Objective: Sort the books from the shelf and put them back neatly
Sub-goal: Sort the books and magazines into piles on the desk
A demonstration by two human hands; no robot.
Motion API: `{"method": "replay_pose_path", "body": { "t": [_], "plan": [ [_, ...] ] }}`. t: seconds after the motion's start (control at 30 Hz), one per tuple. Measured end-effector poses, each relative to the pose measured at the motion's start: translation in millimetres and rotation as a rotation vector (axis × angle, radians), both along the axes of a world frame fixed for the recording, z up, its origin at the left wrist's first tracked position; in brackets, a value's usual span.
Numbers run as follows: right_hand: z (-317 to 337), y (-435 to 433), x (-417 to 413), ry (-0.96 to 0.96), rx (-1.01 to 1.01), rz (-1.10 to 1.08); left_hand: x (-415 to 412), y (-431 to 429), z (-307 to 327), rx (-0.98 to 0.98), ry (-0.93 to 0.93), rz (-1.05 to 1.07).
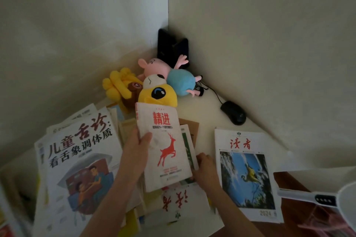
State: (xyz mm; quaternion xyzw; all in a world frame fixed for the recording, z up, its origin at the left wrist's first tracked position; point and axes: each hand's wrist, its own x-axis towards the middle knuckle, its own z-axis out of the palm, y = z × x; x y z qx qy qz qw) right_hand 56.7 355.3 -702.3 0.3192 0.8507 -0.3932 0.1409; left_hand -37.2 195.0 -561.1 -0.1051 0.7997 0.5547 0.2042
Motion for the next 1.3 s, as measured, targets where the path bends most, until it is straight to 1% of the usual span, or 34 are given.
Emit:
{"method": "replay_pose_path", "body": {
  "t": [0.13,0.27,0.37,0.43,0.47,0.53,0.6,0.7,0.77,0.9,0.97,1.03,1.07,1.1,1.17,1.2,1.23,1.3],
  "plan": [
    [15,3,8,0.053,-0.062,-0.115,-11,-5,11,0.036,0.06,0.038],
    [46,22,12,0.195,0.062,-0.165,-20,-7,20,0.091,0.084,0.065],
    [71,63,19,0.253,0.011,-0.252,-26,-11,20,0.112,0.063,0.095],
    [81,98,29,0.225,-0.031,-0.304,-28,-12,17,0.103,0.067,0.103],
    [81,112,36,0.182,-0.033,-0.308,-28,-12,15,0.095,0.069,0.105],
    [70,132,52,0.07,0.006,-0.316,-28,-12,11,0.074,0.066,0.105],
    [53,138,67,0.006,0.062,-0.325,-28,-13,8,0.05,0.055,0.098],
    [38,138,83,-0.013,0.08,-0.375,-27,-16,4,0.045,0.036,0.101],
    [37,140,88,-0.009,0.046,-0.406,-28,-17,2,0.04,0.028,0.118],
    [45,143,87,0.02,-0.027,-0.387,-28,-15,0,0.029,0.039,0.097],
    [58,150,81,0.041,-0.074,-0.344,-26,-13,-1,0.02,0.039,0.083],
    [76,162,67,0.034,-0.085,-0.211,-25,-12,-1,0.008,0.037,0.067],
    [81,170,58,-0.001,-0.03,-0.114,-25,-12,-1,0.002,0.036,0.061],
    [83,177,46,-0.067,0.088,0.008,-25,-11,-1,-0.002,0.035,0.057],
    [82,180,17,-0.142,0.422,0.312,-26,-11,-1,-0.008,0.035,0.056],
    [76,174,6,-0.102,0.516,0.426,-26,-11,-1,-0.01,0.032,0.057],
    [69,165,-2,-0.03,0.566,0.507,-26,-11,-1,-0.01,0.027,0.057],
    [43,144,-1,0.05,0.625,0.591,-25,-11,-3,-0.014,0.021,0.055]
  ]
}}
